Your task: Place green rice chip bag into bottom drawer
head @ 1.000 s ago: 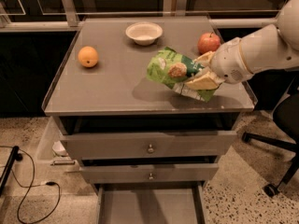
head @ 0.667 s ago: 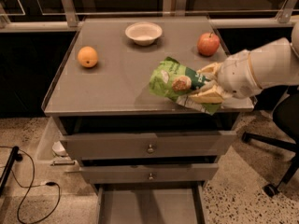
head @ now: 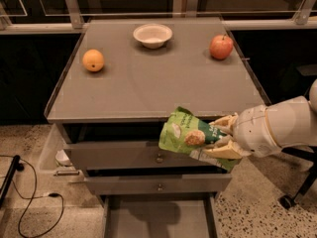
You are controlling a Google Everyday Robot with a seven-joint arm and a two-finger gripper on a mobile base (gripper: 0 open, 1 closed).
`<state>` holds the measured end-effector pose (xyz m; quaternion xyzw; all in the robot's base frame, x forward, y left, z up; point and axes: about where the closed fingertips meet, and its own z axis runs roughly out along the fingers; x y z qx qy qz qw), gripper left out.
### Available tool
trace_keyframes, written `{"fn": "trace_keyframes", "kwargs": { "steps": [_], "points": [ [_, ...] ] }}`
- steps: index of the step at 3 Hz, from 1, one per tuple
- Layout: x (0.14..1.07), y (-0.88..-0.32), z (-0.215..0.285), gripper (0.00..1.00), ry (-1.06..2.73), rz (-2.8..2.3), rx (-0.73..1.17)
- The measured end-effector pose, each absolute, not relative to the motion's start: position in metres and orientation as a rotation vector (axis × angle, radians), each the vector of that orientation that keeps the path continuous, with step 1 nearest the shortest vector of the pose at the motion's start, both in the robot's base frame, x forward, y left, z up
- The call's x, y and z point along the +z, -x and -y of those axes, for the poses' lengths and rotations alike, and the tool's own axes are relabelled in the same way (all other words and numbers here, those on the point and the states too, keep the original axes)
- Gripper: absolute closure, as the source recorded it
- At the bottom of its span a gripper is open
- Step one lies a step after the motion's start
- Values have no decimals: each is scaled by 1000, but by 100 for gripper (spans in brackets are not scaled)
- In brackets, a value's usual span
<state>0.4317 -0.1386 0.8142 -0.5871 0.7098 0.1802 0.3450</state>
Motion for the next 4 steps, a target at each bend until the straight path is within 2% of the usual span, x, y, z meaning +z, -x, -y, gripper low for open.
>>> {"fn": "trace_keyframes", "kwargs": {
  "steps": [2,3,4],
  "points": [
    [812,-421,133,100,1560,-1817,446],
    [802,-393,125,100,1648,-1766,338],
    [736,-359,124,100,1760,-1712,257]
  ]
}}
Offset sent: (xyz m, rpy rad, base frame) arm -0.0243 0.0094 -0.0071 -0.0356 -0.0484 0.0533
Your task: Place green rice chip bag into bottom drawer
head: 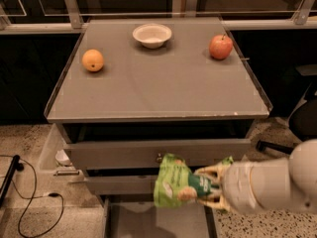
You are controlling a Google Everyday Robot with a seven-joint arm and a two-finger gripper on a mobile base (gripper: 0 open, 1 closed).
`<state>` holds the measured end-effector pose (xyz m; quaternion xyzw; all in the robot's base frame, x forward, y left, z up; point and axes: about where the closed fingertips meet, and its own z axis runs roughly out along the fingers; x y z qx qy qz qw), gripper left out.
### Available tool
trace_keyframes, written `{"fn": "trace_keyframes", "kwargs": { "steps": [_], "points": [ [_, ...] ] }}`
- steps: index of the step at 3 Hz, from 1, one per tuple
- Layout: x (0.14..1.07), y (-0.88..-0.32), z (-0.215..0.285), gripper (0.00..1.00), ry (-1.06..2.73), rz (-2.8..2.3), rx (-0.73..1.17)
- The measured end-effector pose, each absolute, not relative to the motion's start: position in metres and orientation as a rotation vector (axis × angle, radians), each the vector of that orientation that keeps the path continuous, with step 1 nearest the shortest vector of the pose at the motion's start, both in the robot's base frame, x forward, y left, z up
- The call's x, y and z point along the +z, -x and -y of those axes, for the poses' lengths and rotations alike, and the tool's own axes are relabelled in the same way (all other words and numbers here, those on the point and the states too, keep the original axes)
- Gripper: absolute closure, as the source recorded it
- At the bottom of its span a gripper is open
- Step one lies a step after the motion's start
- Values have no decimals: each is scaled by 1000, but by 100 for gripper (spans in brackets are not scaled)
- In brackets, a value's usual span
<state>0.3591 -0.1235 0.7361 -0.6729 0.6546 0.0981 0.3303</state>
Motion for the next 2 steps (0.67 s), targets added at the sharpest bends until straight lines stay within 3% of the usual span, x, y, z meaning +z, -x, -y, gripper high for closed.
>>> {"fn": "trace_keyframes", "kwargs": {
  "steps": [2],
  "points": [
    [608,-370,155,100,1793,-1684,179]
  ]
}}
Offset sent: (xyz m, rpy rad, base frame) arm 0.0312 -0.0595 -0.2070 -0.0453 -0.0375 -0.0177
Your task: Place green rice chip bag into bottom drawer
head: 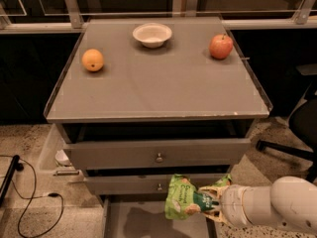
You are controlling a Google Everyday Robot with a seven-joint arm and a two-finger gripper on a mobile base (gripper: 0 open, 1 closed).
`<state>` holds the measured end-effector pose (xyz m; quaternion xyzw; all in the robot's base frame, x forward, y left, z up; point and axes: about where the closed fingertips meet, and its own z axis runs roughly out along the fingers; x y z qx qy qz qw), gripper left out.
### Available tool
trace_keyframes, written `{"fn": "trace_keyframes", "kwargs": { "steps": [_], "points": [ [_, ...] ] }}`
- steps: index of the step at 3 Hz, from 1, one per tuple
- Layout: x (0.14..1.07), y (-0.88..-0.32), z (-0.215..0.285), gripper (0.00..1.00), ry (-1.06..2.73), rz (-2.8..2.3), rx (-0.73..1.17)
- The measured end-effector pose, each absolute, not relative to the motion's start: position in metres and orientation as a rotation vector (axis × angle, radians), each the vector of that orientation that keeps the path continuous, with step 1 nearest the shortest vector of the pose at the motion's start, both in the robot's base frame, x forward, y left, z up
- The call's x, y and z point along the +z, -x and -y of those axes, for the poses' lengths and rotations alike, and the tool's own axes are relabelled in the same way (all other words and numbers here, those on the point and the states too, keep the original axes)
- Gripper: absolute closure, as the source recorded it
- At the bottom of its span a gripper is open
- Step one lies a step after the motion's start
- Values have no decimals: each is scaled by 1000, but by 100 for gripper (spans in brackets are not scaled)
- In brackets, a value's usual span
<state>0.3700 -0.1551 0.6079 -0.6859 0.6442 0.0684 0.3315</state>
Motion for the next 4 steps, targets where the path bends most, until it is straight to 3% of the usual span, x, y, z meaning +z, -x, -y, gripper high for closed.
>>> {"fn": "trace_keyframes", "kwargs": {
  "steps": [1,4],
  "points": [
    [551,-381,178,100,1724,-1759,246],
    [473,-378,158,100,1704,-1767,326]
  ]
}}
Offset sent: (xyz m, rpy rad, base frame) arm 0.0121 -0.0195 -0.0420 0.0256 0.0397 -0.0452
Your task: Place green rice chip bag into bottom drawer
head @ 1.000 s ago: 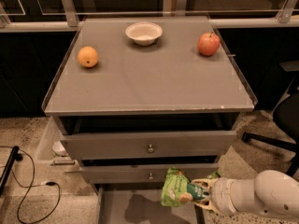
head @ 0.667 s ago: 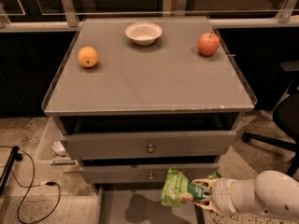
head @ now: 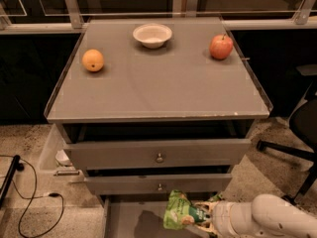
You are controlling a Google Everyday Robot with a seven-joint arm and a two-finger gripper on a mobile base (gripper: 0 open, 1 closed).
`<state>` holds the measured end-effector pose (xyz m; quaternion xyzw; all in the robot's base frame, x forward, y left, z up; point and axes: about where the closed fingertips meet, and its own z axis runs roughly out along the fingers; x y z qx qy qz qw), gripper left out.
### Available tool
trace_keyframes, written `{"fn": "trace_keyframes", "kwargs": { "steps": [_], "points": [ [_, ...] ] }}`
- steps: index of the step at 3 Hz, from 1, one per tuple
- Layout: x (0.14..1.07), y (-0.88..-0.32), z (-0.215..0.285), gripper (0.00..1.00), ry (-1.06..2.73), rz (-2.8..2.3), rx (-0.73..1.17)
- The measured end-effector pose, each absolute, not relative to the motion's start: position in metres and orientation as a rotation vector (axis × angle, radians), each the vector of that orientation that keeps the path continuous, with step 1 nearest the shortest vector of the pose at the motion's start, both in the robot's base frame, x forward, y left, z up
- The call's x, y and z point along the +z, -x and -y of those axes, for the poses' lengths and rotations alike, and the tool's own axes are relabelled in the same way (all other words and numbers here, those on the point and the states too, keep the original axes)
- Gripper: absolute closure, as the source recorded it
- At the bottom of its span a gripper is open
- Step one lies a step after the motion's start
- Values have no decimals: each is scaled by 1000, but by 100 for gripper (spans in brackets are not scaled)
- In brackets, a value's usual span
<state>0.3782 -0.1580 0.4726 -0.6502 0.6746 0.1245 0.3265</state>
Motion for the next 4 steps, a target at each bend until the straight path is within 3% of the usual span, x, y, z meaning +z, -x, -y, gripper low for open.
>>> {"fn": "trace_keyframes", "kwargs": {
  "steps": [3,4],
  "points": [
    [318,-403,149,100,1590,-1700,424],
    [318,-403,149,100,1590,-1701,424]
  ]
}}
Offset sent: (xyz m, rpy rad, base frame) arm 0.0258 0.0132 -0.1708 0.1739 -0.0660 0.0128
